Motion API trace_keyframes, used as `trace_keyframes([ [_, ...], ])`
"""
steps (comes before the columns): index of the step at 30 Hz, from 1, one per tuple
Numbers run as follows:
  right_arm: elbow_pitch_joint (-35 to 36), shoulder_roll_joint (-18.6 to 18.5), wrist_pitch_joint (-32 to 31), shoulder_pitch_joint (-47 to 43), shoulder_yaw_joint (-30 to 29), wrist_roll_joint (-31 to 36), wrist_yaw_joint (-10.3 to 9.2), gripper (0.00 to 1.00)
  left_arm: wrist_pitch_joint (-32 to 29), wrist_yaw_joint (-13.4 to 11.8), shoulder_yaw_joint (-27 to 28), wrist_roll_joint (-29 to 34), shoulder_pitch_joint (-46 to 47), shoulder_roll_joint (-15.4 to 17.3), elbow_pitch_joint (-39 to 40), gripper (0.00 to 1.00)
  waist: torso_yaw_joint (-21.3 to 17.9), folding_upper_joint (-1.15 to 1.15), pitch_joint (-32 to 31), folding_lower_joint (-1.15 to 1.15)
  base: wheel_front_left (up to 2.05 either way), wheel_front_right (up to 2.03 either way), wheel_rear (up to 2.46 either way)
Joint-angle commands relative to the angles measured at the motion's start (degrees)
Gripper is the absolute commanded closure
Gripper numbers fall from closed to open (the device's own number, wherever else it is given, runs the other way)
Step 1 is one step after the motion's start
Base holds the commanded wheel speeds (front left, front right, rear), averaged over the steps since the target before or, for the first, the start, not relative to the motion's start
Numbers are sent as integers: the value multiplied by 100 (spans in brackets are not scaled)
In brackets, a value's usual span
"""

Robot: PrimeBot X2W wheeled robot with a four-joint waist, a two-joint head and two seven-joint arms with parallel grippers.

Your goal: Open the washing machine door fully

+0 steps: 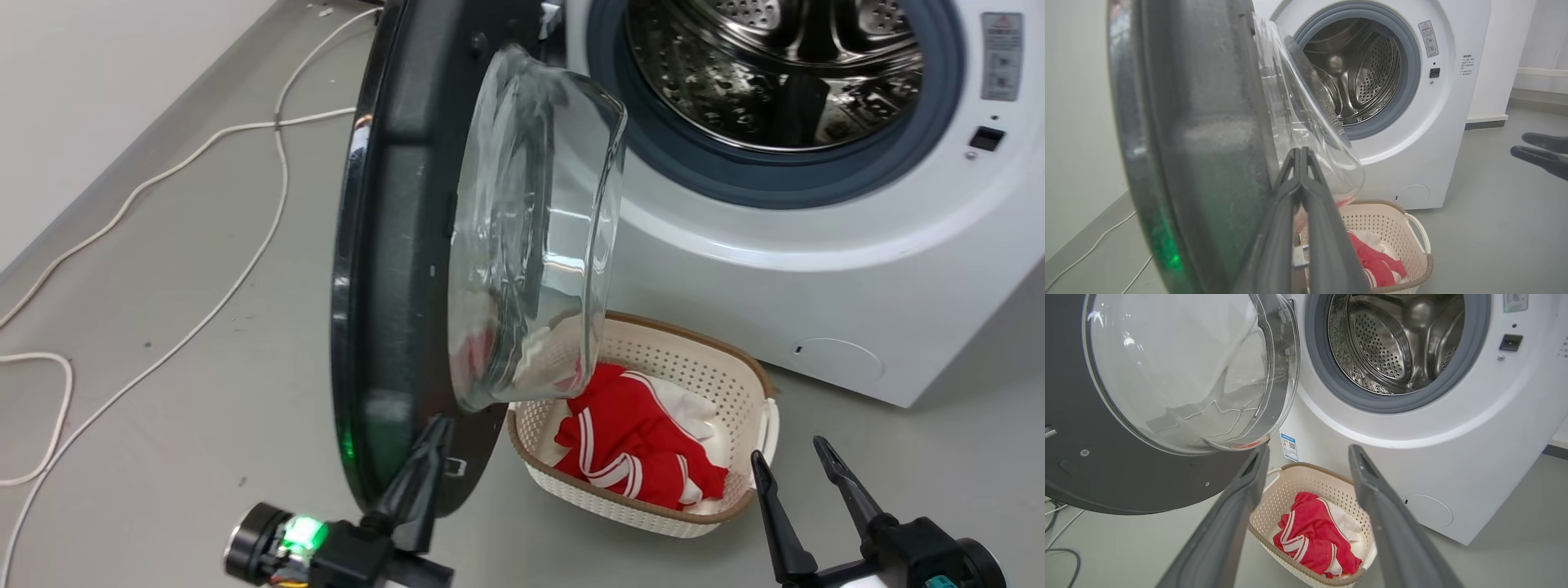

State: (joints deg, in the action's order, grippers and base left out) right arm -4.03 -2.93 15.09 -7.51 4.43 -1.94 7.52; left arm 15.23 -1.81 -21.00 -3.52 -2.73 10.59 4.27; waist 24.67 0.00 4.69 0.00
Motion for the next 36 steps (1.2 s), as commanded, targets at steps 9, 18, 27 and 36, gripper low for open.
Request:
trace_keyframes([
  [9, -13, 9, 11, 138, -4, 132, -6, 0, -20, -135, 844, -219, -191, 7, -204, 100, 194, 0, 142, 0, 0, 0, 0],
  [18, -28, 8, 11, 219, -4, 293, -6, 0, -21, 27, 1939, -463, 72, -98, -496, 100, 86, 0, 403, 0, 0, 0, 0],
  [27, 1, 6, 11, 417, -33, 459, -6, 0, -15, 348, 3100, -631, 680, -284, -972, 100, -97, 0, 774, 0, 0, 0, 0],
  [36, -34, 6, 11, 543, -37, 562, -6, 0, -13, 639, 4072, -555, 1363, -290, -1622, 100, -295, 0, 926, 0, 0, 0, 0],
])
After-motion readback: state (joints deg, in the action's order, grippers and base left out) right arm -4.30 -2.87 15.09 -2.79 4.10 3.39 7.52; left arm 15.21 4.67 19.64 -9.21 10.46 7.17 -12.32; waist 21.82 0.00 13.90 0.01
